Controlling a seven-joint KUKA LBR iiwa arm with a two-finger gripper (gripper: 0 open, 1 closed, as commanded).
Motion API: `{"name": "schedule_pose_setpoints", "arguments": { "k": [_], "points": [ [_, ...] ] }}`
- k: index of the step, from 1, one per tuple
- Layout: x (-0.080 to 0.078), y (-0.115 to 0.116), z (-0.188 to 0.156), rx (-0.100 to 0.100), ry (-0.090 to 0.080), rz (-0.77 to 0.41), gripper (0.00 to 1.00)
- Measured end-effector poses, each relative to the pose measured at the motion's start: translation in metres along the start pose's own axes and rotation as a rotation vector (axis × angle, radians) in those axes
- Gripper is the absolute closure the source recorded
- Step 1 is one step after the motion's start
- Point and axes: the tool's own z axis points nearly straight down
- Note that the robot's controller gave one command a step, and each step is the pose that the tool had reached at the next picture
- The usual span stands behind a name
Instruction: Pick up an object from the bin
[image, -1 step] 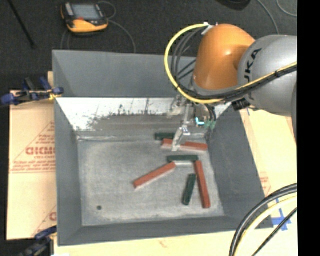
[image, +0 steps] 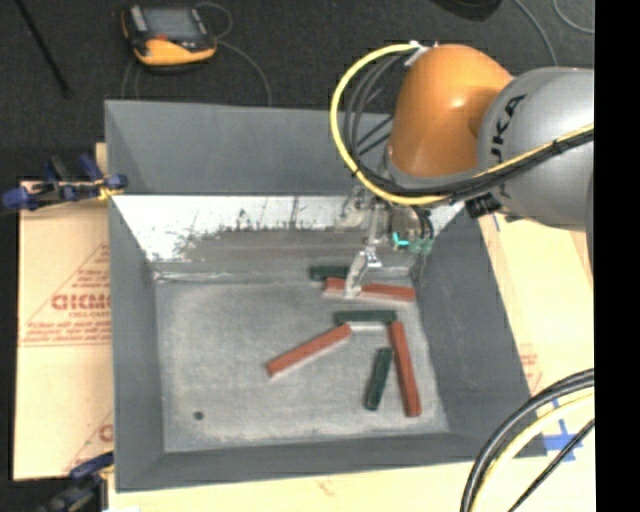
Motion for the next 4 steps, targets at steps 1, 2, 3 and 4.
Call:
{"name": "schedule_pose_setpoints", "arguments": {
  "k": [1, 2, 3, 4],
  "points": [
    [0.017, -0.006, 0.049, 0.000, -0.004, -0.064, 0.00],
    [0.049, 0.024, 0.130, -0.002, 0.016, 0.023, 1.00],
    [0.049, 0.024, 0.130, -0.002, 0.014, 0.023, 1.00],
    [0.069, 0.016, -0.068, -0.003, 0.005, 0.049, 1.00]
  ]
}}
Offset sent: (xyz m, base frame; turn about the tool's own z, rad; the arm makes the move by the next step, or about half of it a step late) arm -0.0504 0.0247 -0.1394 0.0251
